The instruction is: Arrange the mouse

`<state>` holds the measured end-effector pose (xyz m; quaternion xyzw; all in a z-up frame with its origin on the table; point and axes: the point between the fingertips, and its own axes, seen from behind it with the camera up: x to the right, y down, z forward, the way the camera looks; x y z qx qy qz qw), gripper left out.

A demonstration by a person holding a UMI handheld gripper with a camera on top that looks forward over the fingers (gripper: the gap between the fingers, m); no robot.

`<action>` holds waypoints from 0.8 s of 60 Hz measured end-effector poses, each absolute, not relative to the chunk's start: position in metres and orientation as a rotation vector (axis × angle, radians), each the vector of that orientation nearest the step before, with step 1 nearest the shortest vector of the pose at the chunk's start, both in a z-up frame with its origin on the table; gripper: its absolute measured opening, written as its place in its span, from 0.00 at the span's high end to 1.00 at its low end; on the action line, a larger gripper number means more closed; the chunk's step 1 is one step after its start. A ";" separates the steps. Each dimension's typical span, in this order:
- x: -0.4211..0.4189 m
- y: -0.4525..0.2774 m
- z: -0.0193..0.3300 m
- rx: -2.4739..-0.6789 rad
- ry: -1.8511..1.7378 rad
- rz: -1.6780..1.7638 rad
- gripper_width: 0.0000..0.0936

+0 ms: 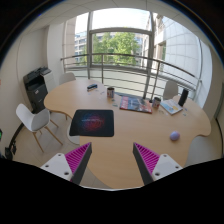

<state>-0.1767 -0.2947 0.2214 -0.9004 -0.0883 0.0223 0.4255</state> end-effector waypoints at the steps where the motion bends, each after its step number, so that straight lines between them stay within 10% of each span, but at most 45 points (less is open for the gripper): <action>1: -0.175 -0.295 0.220 -2.254 -0.215 0.054 0.10; 48: 0.207 -0.123 0.001 -2.268 0.115 -0.024 0.10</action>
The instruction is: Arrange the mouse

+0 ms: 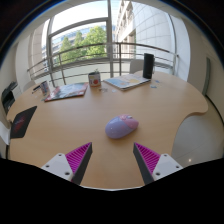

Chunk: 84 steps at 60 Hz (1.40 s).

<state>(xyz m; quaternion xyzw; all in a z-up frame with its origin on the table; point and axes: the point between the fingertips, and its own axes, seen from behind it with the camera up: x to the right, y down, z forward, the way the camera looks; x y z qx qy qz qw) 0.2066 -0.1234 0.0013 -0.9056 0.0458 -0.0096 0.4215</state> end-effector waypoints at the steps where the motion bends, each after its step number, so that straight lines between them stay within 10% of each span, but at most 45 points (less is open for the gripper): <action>1: 0.210 -0.117 0.000 -2.265 0.121 -0.022 0.09; 26: 0.226 -0.012 -0.012 -2.233 0.147 -0.067 0.11; 35: 0.226 0.000 -0.013 -2.214 0.150 -0.114 0.40; 52: 0.227 -0.004 -0.005 -2.219 0.181 -0.196 0.54; 76: 0.052 -0.019 0.278 -1.789 0.213 -0.179 0.54; 84: -0.074 -0.009 0.305 -1.766 0.104 -0.071 0.54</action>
